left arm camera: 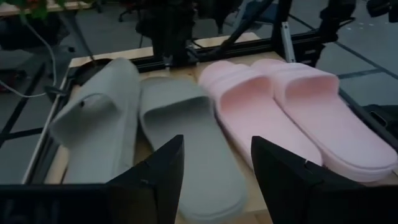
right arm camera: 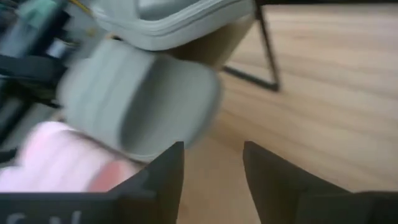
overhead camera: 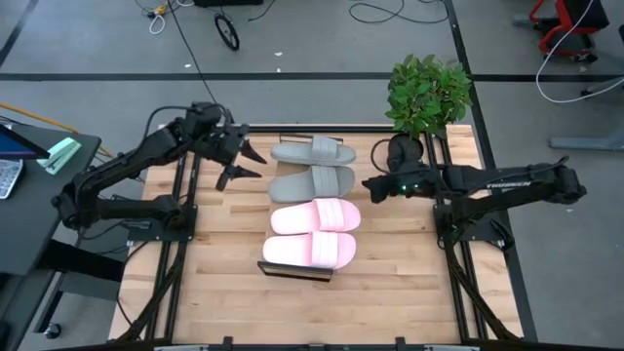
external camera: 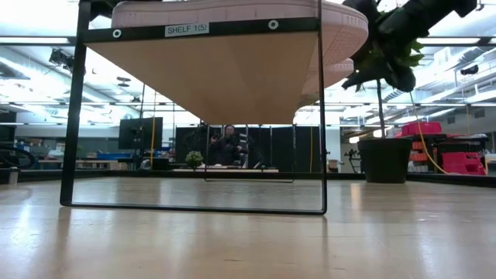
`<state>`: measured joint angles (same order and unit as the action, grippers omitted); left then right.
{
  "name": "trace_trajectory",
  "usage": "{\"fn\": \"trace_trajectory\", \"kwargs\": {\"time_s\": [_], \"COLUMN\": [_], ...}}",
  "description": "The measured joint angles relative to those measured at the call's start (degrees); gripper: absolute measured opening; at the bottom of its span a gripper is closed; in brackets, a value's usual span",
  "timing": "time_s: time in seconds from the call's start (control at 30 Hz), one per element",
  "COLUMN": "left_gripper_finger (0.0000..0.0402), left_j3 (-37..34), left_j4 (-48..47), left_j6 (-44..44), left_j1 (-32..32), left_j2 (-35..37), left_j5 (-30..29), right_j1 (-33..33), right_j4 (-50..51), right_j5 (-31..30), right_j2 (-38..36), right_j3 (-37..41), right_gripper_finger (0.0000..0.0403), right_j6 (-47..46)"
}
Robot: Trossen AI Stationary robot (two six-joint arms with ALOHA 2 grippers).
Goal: Pick and place slides into the shelf
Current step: Adjust the gray slides on the shelf
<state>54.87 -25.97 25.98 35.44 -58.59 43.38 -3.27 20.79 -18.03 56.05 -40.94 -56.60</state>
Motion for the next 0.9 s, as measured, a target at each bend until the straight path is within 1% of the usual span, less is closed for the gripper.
{"fn": "trace_trajectory", "kwargs": {"time_s": [0.13, 0.3, 0.47, 0.57, 0.77, 0.9], "left_gripper_finger": [0.0192, 0.0192, 0.0190, 0.0191, 0.0190, 0.0191], "left_j3": [0.0, 0.0, 0.0, 0.0, 0.0, 0.0], "left_j4": [0.1, 0.1, 0.1, 0.1, 0.1, 0.2], "left_j6": [0.0, 0.2, 0.3, 0.3, 0.3, 0.3], "left_j1": [-1.8, -3.2, -3.3, -3.3, -3.3, -3.3], "left_j2": [0.0, 0.0, 0.0, 0.0, 0.0, 0.0], "left_j5": [0.0, 0.0, 0.0, 0.0, 0.0, 0.0], "right_j1": [-0.8, -3.0, -4.7, -5.4, -5.4, -5.4], "right_j4": [-8.3, -16.0, -16.7, -16.7, -22.0, -21.4], "right_j5": [5.1, 7.7, 8.0, 9.7, 12.2, 12.2], "right_j2": [-1.3, -1.4, -1.4, -1.4, -0.3, 0.3], "right_j3": [3.8, 7.8, 8.5, 8.5, 8.5, 8.5], "right_gripper_finger": [0.0153, 0.0138, 0.0131, 0.0131, 0.0132, 0.0132], "right_j6": [-3.2, -9.1, -13.2, -15.6, -16.0, -15.9]}}
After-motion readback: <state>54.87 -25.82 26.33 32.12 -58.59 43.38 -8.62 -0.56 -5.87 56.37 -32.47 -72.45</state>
